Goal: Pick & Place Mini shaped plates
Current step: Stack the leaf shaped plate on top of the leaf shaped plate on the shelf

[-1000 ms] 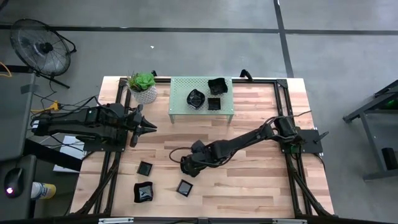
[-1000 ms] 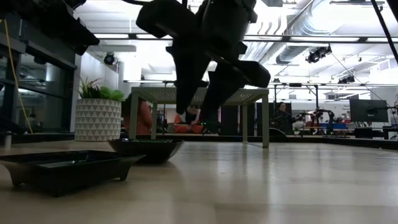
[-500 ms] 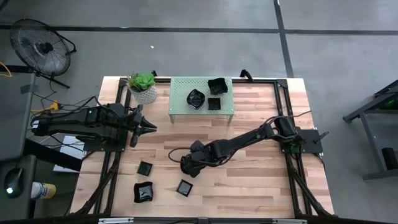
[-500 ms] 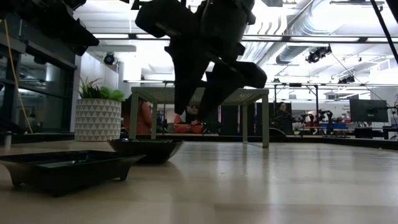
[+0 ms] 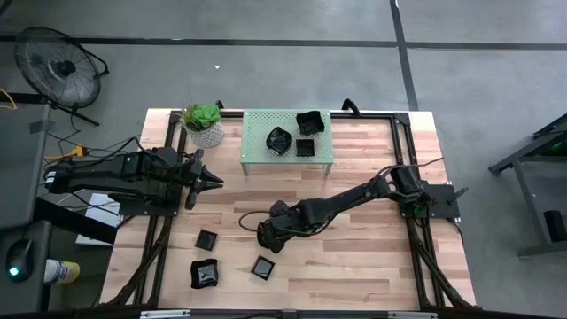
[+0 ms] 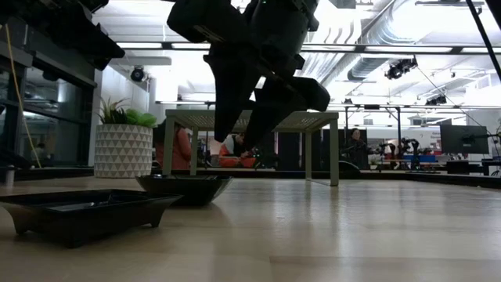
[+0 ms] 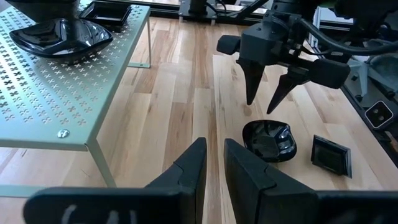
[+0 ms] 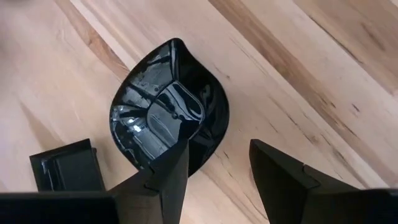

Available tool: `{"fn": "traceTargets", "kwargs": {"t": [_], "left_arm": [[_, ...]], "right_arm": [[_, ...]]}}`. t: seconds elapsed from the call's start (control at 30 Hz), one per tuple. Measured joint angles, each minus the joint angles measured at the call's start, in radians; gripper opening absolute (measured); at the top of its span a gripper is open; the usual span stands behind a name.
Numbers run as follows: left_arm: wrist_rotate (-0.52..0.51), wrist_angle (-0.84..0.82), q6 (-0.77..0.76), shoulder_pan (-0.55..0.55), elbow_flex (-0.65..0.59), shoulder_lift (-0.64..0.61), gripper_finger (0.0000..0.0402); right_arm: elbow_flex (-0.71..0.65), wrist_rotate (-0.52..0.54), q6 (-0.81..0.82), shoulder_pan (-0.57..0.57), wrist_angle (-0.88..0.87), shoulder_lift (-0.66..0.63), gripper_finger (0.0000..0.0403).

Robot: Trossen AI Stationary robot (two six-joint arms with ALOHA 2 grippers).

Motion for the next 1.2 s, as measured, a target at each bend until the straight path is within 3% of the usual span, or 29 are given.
{"fn": "traceTargets", "kwargs": {"t": [0.17,0.43,0.67,0.87,1.2], "left_arm": [[0.000,-0.002,0.000,0.000,0.000,0.000,0.0053],[0.000,-0.001,0.000,0.000,0.000,0.000,0.0053],[0.000,-0.001,-0.003,0.000,0.000,0.000,0.0053],[0.000,-0.001,-0.003,0.000,0.000,0.000,0.0053],[0.000,-0.001,-0.003,0.000,0.000,0.000,0.0053]], "right_arm": [[-0.011,0.011,0.006,0.000,-0.013,0.017,0.0165],[-0.251,-0.006,0.078,-0.001,0.290,-0.038,0.0165],[-0.360,-0.016,0.097,-0.001,0.447,-0.109,0.0165],[-0.376,-0.062,0.104,-0.001,0.506,-0.124,0.0165],[-0.377,-0.004,0.175,-0.002,0.471,-0.114,0.0165]]}}
